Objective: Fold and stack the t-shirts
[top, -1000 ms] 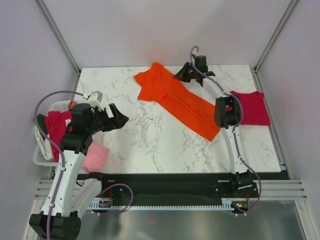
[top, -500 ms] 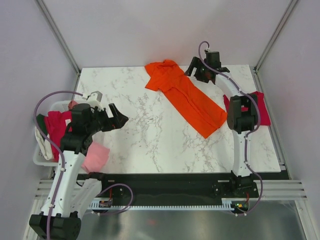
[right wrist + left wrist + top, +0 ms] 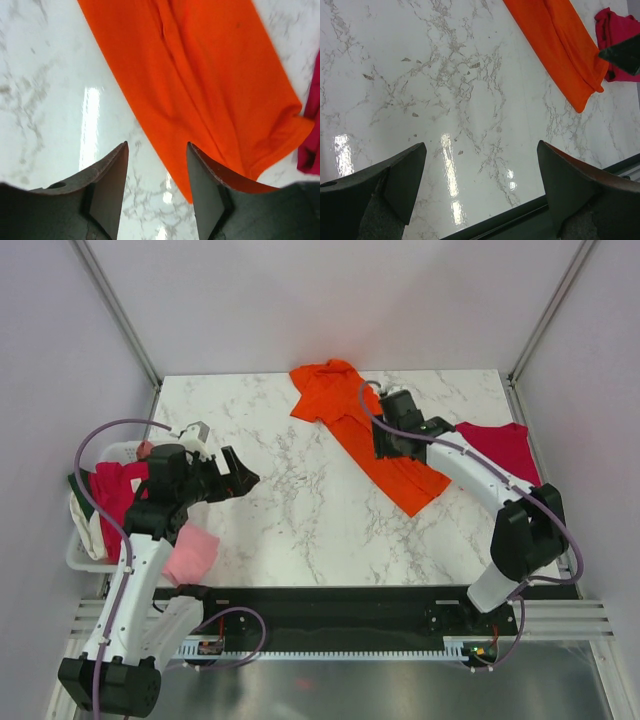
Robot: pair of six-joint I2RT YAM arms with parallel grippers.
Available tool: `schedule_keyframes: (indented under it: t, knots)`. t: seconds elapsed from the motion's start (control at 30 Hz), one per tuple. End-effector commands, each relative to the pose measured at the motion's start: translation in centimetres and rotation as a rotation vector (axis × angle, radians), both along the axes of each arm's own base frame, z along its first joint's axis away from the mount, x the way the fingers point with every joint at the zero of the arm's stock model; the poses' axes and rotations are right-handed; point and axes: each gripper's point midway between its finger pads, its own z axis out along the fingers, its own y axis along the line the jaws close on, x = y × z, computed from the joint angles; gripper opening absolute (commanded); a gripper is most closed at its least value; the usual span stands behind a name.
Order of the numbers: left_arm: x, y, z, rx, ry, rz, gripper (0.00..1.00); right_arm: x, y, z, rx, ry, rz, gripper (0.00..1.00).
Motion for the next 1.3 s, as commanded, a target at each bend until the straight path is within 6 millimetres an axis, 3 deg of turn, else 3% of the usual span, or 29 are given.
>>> schedule_keyframes:
  t: [0.0,0.3,0.57,0.83,1.27]
  knots:
    - [-0.2,-0.4,0.7,0.0,-0.028,-0.035,1.0,-5.1,-3.4,-2.9,-0.144,0.115,-0.061,0.57]
    - [-0.4,-0.4,0.3,0.002,-0.014,-0.036,1.0,-10.9,-4.2,-7.3,-0.166,0.212,-0.06,0.57]
    - [-0.5,-0.5,0.2,0.0,-0.009,-0.037,1.0,-12.6,-5.7,-9.3,-0.209,0.261,-0.085,0.55]
    - [-0.5,-0.4,0.2,0.004,-0.011,-0.034,1.0,-13.0,-4.4,-9.9,-0.183,0.293,-0.031,0.53]
    - [-0.5,-0.2,0.3,0.01,-0.017,-0.026,1.0,-10.2,-4.1,-12.0,-0.283,0.312,-0.045,0.45]
